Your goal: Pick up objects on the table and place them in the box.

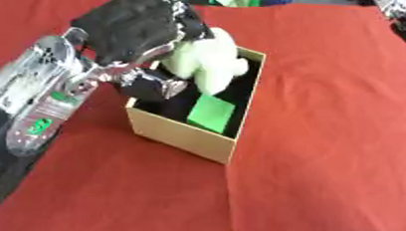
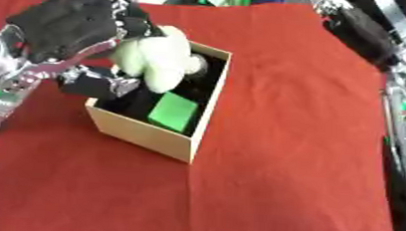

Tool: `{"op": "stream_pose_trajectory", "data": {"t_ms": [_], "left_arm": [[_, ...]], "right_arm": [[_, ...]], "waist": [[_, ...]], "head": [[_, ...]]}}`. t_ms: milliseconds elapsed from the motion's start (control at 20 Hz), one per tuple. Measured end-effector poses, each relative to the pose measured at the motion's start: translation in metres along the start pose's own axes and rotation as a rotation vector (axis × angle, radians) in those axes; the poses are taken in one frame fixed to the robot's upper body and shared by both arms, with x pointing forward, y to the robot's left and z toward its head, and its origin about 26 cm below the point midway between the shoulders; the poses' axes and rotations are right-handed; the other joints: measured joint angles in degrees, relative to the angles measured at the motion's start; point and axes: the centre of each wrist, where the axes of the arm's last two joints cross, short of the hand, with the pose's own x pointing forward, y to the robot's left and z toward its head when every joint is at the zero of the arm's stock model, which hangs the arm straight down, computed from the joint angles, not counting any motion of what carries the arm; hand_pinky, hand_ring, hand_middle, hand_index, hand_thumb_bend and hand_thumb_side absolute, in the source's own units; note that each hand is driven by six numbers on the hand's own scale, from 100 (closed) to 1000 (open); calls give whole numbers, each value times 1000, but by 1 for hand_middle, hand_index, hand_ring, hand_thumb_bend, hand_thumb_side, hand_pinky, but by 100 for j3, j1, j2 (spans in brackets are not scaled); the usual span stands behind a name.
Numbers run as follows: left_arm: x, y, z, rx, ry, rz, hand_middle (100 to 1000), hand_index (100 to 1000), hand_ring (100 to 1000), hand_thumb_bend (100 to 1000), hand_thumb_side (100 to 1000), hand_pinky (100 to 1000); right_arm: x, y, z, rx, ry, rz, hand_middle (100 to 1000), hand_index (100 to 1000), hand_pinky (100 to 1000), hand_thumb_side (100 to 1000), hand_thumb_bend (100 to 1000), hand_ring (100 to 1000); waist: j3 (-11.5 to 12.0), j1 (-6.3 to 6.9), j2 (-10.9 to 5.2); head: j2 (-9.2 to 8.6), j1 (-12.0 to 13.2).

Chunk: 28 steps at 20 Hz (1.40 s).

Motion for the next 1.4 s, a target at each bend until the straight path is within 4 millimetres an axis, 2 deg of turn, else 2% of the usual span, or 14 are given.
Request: {"op": "stream_pose_trajectory", "data": {"t_ms": [250, 450, 550, 650, 700, 750, 900, 1100, 1400], "left_arm": [[-2, -21, -9, -40, 5, 24, 456, 512, 465, 100, 260, 144], [0, -32, -14, -56, -5, 37, 478, 539, 499, 100, 260, 196], [0, -35, -17, -65, -11, 33, 516, 583, 558, 100, 283, 309], [-1, -37, -18, -78, -15, 14, 586, 658, 629, 100, 350, 397], [-1, -38, -18, -86, -18, 0, 674, 729, 713, 226, 435, 474], [-2, -38, -19, -96, -20, -19, 725, 767, 756, 321, 504, 521], [-3, -36, -20, -134, -25, -90, 812, 821, 859, 504, 639, 634], [-3, -34, -20, -178, -15, -172, 843, 841, 894, 549, 662, 674], [-4, -27, -20, -194, 31, -236, 854, 844, 909, 553, 671, 684]], "right_arm": [[0, 0, 0, 1, -1, -1, 600, 1000, 817, 792, 100, 784], [0, 0, 0, 1, -2, -2, 598, 1000, 816, 795, 100, 783], [0, 0, 0, 2, -2, -5, 598, 1000, 816, 795, 100, 783], [0, 0, 0, 2, -3, -7, 598, 1000, 816, 794, 100, 783], [0, 0, 0, 3, -3, -9, 598, 1000, 816, 793, 100, 783], [0, 0, 0, 3, -4, -10, 598, 1000, 816, 792, 100, 783], [0, 0, 0, 3, -4, -10, 598, 1000, 816, 790, 100, 782], [0, 0, 0, 3, -4, -11, 598, 1000, 816, 789, 100, 782], [0, 1, 0, 3, -4, -12, 597, 1000, 816, 786, 100, 782]], "waist": [[-27, -6, 42], [-54, -18, 72], [-66, -19, 75], [-65, -20, 75], [-65, -20, 75], [-63, -20, 75], [-55, -19, 74], [-53, -18, 62], [-28, -13, 30]], "head": [[-2, 13], [-9, 47], [-11, 59], [-11, 61], [-12, 61], [-12, 61], [-12, 59], [-12, 51], [-12, 41]]}}
